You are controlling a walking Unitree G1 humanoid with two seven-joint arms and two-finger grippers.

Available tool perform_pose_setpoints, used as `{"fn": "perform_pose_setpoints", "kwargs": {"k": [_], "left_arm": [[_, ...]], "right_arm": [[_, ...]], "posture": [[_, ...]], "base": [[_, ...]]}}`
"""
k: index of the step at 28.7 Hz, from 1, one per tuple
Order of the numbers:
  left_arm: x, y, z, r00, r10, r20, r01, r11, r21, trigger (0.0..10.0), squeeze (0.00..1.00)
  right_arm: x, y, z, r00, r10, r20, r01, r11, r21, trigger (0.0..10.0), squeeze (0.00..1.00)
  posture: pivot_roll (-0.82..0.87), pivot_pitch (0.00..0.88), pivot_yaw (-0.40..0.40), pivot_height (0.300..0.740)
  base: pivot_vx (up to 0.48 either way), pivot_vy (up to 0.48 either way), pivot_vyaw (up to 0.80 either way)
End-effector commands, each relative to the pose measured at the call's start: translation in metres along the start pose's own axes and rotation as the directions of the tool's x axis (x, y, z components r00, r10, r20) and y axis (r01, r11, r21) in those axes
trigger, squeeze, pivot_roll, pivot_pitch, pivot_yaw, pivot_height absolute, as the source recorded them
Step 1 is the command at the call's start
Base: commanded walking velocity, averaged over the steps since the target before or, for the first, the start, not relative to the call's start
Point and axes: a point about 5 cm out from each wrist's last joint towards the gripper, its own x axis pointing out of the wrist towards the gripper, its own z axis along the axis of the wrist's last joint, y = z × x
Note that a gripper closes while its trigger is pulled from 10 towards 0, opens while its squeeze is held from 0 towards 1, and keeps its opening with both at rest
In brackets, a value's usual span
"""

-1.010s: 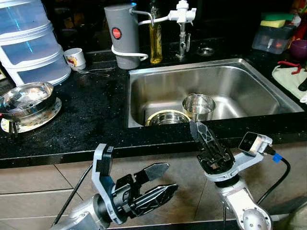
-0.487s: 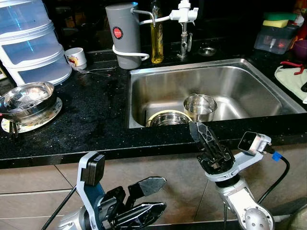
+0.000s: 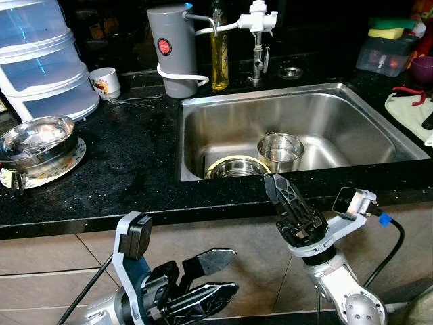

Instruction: Kitchen organization

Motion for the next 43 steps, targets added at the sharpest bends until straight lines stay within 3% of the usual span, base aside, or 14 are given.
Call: {"fn": "perform_pose_setpoints", "kwargs": {"k": [1, 43], "left_arm": [[-0.0028, 0.0045, -0.0017, 0.999, 0.036, -0.016, -0.037, 0.999, -0.007, 10.0, 0.00], [0.0029, 0.0114, 0.0001, 0.999, 0.053, -0.010, -0.053, 0.999, -0.001, 10.0, 0.00]], "right_arm": [[0.0022, -0.0024, -0.0045, 1.000, -0.001, -0.028, 0.002, 1.000, 0.008, 10.0, 0.00], [0.0089, -0.0071, -0.0098, 0.989, -0.087, -0.116, 0.076, 0.993, -0.094, 10.0, 0.00]], "posture": [[-0.04, 0.000, 0.047, 0.740], [-0.06, 0.000, 0.049, 0.740]], "base": [[0.000, 0.000, 0.00], [-0.254, 0.000, 0.00]]}}
